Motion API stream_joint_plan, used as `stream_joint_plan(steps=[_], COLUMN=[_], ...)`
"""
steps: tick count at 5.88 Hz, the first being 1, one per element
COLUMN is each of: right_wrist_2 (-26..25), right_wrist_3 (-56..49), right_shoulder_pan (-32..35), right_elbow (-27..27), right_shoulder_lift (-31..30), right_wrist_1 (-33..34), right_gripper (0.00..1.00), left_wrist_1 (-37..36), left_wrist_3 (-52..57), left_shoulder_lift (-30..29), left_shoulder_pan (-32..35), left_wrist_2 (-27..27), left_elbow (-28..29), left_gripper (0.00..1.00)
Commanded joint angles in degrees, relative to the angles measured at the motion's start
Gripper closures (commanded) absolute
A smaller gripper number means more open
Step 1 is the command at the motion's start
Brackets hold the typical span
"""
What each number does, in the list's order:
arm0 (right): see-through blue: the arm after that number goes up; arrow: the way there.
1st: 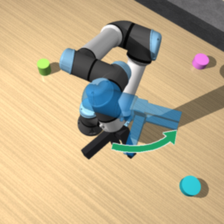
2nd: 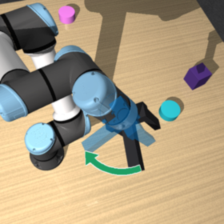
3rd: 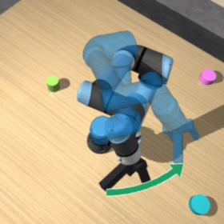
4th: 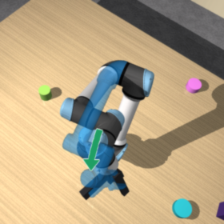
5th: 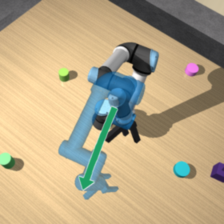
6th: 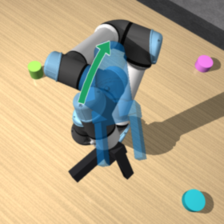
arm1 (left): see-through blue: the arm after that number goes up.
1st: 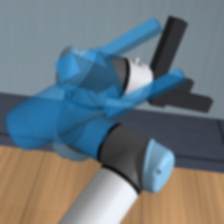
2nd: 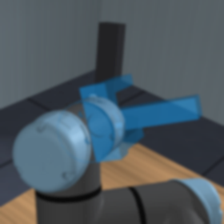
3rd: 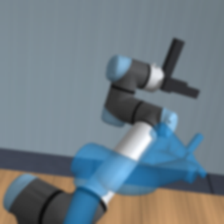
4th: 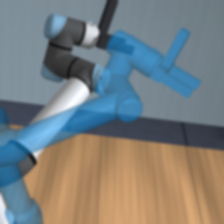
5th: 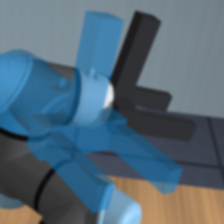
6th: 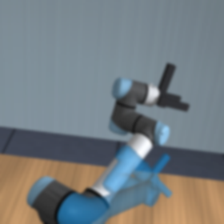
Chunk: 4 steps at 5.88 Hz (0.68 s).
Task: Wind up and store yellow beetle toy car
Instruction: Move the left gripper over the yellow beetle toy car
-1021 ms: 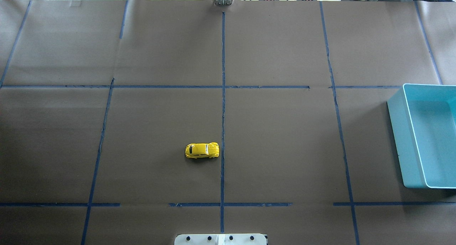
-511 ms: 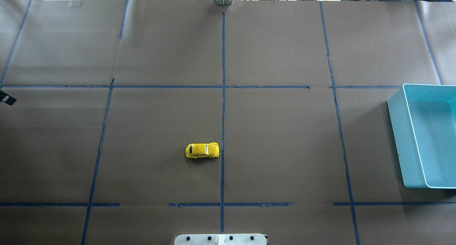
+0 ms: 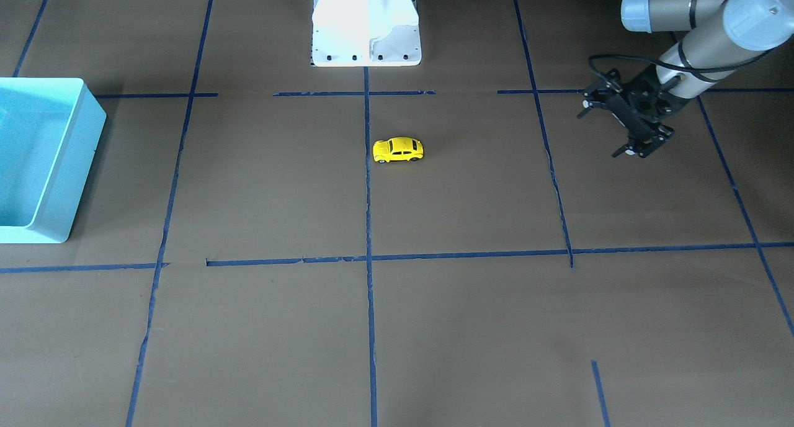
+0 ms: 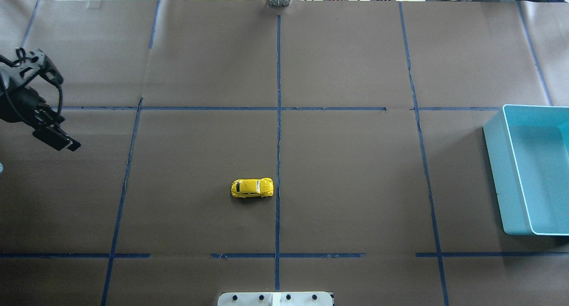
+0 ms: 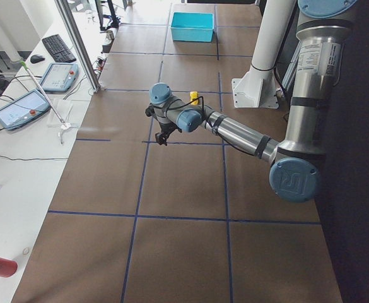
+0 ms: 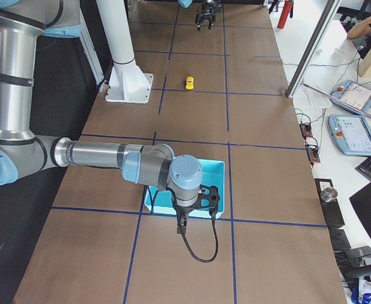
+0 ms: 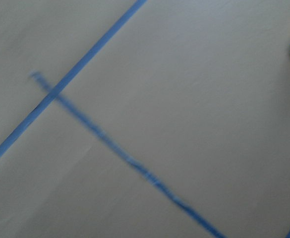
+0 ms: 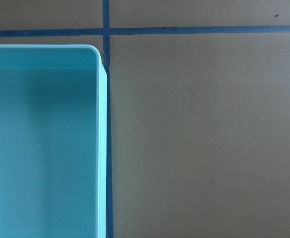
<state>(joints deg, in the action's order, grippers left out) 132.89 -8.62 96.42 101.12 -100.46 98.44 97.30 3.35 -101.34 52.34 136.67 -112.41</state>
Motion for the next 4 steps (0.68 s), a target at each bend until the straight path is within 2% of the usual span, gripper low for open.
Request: stream_joint_plan(steps=[1,2,4], right_wrist_2=[0.0,0.0,0.0], right_wrist_3=[0.09,0.09,0.09], right_shoulder_pan=[0.0,0.0,0.0], right_elbow=[-0.04,-0.22,-0.22], right_shoulder_lift=[0.0,0.0,0.0], right_wrist_1=[0.0,0.0,0.0], right_gripper=[0.0,0.0,0.0], left_wrist_1=[-0.09,-0.1,-0.18], left_wrist_3=[-0.01,-0.01,0.08], left_shoulder_lift=[-8.58,-11.75,-17.64], left_shoulder_pan=[-10.36,-14.24,-19.19], left_wrist_2=[-0.44,-5.58,-10.44], left_elbow=[-0.62,-0.7,1.83], left_gripper=[0.0,0.0,0.0])
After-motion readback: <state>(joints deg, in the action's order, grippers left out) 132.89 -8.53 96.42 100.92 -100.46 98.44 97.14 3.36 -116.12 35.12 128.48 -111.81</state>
